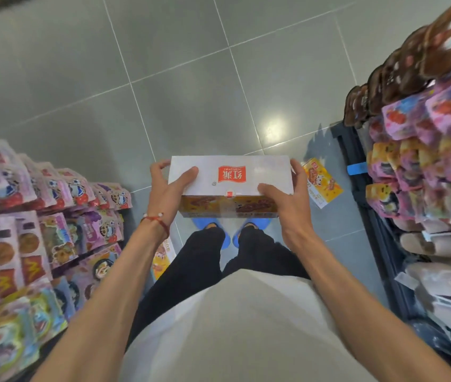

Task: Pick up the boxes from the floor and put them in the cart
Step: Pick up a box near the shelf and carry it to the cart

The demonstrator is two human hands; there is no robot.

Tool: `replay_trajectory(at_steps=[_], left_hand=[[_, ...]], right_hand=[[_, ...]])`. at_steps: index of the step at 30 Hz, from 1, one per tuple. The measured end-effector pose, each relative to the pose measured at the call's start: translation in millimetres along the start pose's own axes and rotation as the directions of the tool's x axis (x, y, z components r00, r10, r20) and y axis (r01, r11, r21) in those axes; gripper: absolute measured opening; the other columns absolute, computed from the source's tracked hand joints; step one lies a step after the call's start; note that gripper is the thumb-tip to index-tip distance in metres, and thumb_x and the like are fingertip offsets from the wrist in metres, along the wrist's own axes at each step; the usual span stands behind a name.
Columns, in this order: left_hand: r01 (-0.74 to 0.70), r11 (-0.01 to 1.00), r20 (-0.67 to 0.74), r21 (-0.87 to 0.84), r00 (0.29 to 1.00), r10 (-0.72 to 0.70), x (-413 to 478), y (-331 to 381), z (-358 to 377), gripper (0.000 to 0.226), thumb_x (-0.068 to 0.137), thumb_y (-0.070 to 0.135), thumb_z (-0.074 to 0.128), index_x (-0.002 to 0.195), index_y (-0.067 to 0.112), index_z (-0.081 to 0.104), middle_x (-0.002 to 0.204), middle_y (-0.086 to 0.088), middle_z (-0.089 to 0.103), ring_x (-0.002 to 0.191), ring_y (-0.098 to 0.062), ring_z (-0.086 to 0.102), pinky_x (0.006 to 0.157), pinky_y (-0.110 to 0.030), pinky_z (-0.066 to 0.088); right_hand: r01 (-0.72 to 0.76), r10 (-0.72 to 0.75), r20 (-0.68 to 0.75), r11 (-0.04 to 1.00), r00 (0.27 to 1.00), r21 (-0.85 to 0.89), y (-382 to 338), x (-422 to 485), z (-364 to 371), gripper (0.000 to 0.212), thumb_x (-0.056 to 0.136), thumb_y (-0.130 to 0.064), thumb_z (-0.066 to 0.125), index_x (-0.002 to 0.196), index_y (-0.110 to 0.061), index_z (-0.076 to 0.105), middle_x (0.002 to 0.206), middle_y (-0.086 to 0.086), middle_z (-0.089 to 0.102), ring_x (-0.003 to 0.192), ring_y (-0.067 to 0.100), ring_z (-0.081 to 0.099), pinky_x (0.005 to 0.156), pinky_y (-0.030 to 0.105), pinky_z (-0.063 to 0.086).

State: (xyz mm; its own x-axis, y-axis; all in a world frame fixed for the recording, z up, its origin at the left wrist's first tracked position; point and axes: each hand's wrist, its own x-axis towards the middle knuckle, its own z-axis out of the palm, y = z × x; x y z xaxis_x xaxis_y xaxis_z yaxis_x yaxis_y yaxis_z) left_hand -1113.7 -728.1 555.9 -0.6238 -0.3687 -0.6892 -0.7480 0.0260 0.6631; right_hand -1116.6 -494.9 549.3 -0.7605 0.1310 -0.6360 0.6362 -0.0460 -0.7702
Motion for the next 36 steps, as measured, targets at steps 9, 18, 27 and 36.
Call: replay_trajectory(at_steps=[9,18,27,36], left_hand=[[-0.262,0.959,0.211,0.107,0.949,0.235,-20.4,39.5,24.3,0.05,0.082,0.039,0.074,0.127,0.034,0.053,0.122,0.006,0.065,0.11,-0.015,0.065,0.099,-0.04,0.053],[-0.449,0.883,0.531,0.134,0.785,0.319,-18.2,64.6,50.7,0.05,0.09,0.026,0.072,0.134,0.028,0.049,0.122,0.003,0.062,0.107,-0.015,0.064,0.087,-0.031,0.054],[-0.649,0.732,0.812,0.209,0.532,0.24,-62.0,66.5,88.5,0.058,0.085,0.039,0.072,0.136,0.034,0.046,0.11,0.024,0.06,0.099,0.005,0.061,0.077,-0.013,0.049],[-0.779,0.606,0.961,0.157,0.262,0.087,-172.9,-0.7,161.9,0.048,0.092,0.022,0.07,0.134,0.028,0.048,0.115,0.018,0.061,0.09,0.017,0.061,0.069,-0.004,0.048]], right_hand=[[0.066,-0.05,-0.109,0.986,0.993,0.155,-17.6,-37.3,-31.5,0.081,0.07,-0.017,0.075,0.146,-0.024,0.049,0.134,0.007,0.063,0.124,0.027,0.062,0.088,0.031,0.06],[0.189,-0.013,-0.432,0.911,0.902,0.367,-8.0,-90.8,-32.4,0.079,0.07,-0.008,0.072,0.145,-0.021,0.051,0.132,0.003,0.068,0.119,0.019,0.067,0.093,0.035,0.059],[0.331,0.149,-0.684,0.789,0.714,0.518,44.9,-165.2,-36.0,0.069,0.073,-0.016,0.079,0.137,-0.027,0.056,0.123,-0.004,0.073,0.113,0.017,0.071,0.086,0.033,0.06],[0.503,0.317,-0.818,0.665,0.479,0.552,128.3,-268.0,-82.5,0.059,0.076,-0.02,0.081,0.131,-0.03,0.061,0.121,-0.003,0.075,0.116,0.024,0.07,0.102,0.054,0.055]])
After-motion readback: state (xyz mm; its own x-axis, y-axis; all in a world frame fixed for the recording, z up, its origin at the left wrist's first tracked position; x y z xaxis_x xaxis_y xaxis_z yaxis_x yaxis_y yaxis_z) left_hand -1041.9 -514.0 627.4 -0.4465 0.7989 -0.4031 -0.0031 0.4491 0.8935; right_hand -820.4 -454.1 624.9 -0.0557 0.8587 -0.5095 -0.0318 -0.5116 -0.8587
